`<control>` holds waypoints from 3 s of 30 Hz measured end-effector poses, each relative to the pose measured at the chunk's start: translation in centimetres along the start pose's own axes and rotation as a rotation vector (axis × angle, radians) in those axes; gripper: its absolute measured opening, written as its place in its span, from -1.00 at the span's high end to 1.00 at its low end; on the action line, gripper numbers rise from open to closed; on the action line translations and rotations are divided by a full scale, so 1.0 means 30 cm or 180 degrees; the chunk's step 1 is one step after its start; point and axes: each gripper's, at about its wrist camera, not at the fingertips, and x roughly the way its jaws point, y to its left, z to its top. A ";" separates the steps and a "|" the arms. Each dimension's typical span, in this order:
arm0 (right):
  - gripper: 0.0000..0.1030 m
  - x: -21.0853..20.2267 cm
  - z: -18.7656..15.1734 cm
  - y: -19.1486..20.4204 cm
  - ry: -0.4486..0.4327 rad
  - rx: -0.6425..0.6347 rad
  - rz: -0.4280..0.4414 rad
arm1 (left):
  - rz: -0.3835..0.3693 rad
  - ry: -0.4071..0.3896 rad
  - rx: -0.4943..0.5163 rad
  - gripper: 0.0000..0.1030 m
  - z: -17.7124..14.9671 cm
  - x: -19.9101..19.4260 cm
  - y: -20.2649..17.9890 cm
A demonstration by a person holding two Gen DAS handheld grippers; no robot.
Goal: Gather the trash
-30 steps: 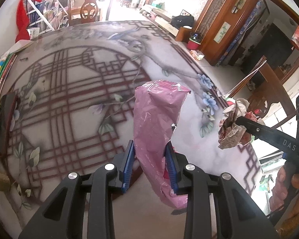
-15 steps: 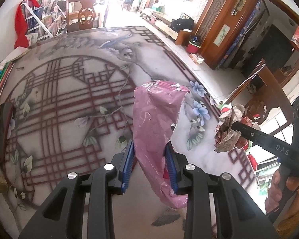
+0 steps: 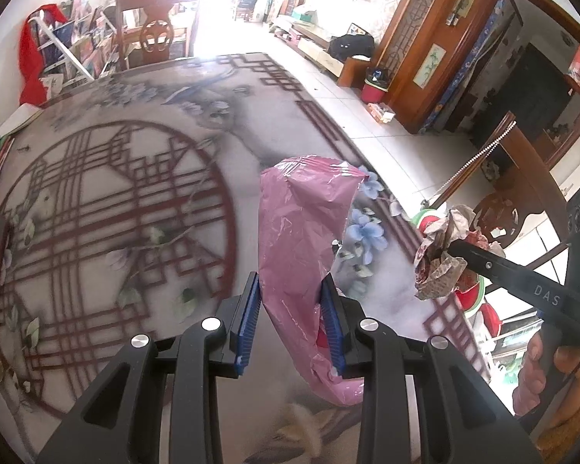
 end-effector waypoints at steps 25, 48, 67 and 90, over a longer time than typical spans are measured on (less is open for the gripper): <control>0.35 -0.249 0.117 -0.594 -0.0456 0.0584 -0.0630 | -0.0718 0.0102 0.0728 0.32 0.221 0.256 -0.692; -0.43 -0.292 0.118 -0.692 -0.0615 0.0811 -0.0891 | -0.0788 -0.0081 0.0891 -0.72 0.279 0.262 -0.817; -0.91 -0.375 0.065 0.053 -0.2304 -0.0384 -0.1230 | -0.0073 -0.1561 0.0519 -0.84 0.293 -0.248 -0.311; -0.91 -0.294 -0.086 0.492 -0.2080 -0.0414 -0.1193 | -0.0086 -0.1412 0.0463 -0.84 0.168 -0.480 0.074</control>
